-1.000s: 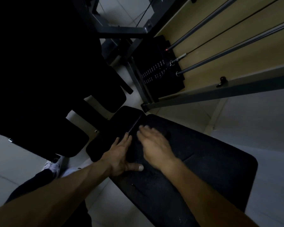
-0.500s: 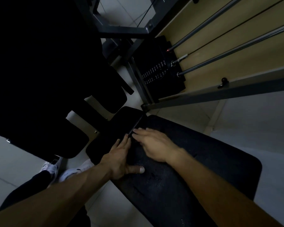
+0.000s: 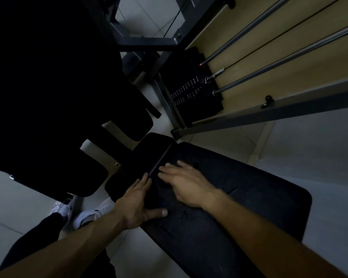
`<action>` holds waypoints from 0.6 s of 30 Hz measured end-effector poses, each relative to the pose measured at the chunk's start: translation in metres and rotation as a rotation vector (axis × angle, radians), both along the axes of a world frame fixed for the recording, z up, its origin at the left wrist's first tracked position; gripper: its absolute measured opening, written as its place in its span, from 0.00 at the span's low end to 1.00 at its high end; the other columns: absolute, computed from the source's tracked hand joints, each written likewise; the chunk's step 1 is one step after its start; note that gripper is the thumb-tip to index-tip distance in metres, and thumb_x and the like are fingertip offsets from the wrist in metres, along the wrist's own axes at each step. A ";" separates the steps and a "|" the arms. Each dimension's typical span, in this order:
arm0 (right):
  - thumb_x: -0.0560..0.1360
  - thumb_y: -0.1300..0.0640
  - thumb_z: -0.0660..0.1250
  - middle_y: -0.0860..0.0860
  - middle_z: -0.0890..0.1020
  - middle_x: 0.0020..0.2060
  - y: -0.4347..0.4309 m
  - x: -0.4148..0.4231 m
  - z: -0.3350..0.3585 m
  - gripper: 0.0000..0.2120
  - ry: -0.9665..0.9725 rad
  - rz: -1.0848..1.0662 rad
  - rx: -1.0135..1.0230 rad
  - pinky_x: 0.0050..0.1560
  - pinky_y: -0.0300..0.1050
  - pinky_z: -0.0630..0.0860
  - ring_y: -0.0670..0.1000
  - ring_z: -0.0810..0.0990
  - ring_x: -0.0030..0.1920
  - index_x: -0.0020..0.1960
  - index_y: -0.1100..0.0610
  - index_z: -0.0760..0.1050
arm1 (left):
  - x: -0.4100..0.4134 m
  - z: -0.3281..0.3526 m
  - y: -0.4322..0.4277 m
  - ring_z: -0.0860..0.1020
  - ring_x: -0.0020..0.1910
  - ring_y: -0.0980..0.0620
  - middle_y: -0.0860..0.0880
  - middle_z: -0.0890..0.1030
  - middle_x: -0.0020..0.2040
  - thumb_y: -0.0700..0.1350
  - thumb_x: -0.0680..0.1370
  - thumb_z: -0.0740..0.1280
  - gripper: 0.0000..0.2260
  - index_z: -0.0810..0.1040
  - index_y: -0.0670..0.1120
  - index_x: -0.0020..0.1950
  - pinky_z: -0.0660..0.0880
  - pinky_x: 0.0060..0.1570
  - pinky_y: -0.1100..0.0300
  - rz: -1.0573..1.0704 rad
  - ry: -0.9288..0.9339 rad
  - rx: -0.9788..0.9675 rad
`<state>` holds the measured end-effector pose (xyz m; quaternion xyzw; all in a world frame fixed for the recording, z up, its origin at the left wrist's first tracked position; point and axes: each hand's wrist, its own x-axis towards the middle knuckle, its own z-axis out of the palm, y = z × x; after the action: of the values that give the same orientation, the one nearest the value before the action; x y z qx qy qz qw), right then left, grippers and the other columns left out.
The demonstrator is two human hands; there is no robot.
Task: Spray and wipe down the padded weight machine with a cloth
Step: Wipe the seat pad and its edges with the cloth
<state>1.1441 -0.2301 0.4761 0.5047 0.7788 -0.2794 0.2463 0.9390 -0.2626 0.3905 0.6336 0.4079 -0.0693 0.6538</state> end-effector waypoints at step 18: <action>0.80 0.65 0.60 0.49 0.63 0.81 0.001 0.000 -0.003 0.29 0.030 0.071 -0.114 0.83 0.51 0.45 0.48 0.57 0.82 0.80 0.52 0.65 | -0.044 -0.046 -0.042 0.65 0.78 0.48 0.53 0.56 0.83 0.41 0.79 0.65 0.33 0.59 0.54 0.83 0.69 0.73 0.53 0.119 0.178 0.151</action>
<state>1.1438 -0.2290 0.4727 0.4576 0.7827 -0.3219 0.2727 0.8947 -0.3045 0.3448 0.6470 0.5050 -0.0555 0.5686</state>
